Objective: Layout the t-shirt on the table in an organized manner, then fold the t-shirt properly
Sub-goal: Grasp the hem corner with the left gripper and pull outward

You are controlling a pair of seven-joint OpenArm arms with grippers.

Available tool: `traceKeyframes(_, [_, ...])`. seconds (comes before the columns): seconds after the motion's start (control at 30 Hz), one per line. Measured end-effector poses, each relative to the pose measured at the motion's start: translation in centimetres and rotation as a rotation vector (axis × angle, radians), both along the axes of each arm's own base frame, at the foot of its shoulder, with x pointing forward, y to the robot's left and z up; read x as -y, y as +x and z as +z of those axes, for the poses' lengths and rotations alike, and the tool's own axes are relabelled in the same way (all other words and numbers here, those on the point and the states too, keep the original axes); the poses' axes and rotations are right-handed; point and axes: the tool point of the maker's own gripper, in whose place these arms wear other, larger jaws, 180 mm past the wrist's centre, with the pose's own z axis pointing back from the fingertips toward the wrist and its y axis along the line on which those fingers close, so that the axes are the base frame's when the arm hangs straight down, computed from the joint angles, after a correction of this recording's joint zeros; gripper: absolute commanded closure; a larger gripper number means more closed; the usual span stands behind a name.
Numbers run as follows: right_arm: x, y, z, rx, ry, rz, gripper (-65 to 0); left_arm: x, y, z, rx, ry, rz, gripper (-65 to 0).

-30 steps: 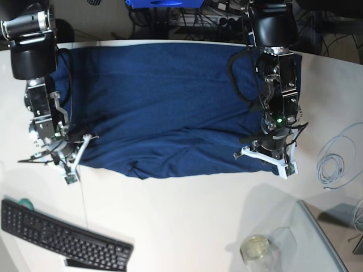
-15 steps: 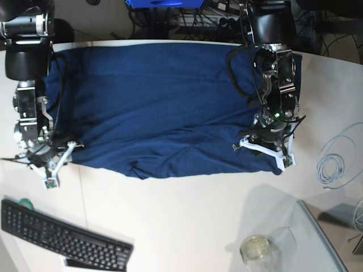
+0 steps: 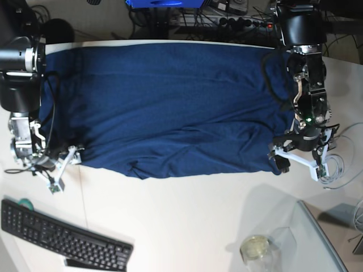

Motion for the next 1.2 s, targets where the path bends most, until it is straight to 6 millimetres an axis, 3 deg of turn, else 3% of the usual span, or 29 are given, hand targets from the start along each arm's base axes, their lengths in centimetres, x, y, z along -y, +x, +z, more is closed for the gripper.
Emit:
traceKeyframes(0.07, [-0.1, -0.3, -0.5, 0.001, 0.017, -0.008, -48.2, -1.1, -0.1, -0.3, -0.018, 0.023, -0.002, -53.8])
traceKeyframes(0.13, [-0.1, -0.4, -0.8, -0.001, 0.031, -0.018, -41.0, -2.4, -0.5, -1.6, -0.065, 0.034, 0.014, -53.8])
traceKeyframes(0.27, [-0.8, -0.3, -0.8, 0.01, 0.052, -0.008, -11.3, -3.6, -0.3, -3.7, -0.13, 0.016, 0.052, -55.0])
traceKeyframes(0.33, [-0.9, -0.3, -0.8, 0.008, 0.05, -0.004, -0.3, -3.3, 0.5, -4.2, -0.139, 0.002, 0.045, -55.0])
traceKeyframes(0.67, [-0.6, -0.9, -0.6, 0.023, 0.017, 0.018, 0.0, -1.0, 5.1, -5.2, -0.163, -0.094, -0.033, -55.1])
traceKeyframes(0.83, [-0.6, -1.3, -0.7, 0.008, 0.008, 0.022, 0.0, 0.1, 6.4, -6.8, -0.221, -0.156, -0.027, -55.1])
traceKeyframes(1.03, [-0.6, -1.3, -0.7, 0.004, 0.005, 0.021, 0.0, 2.0, 8.1, -7.2, -0.195, -0.195, -0.126, -55.1])
traceKeyframes(1.2, [-0.5, -1.3, -0.7, 0.004, 0.005, 0.019, 0.0, 2.2, 6.8, -10.4, -0.233, -0.224, -0.099, -54.6])
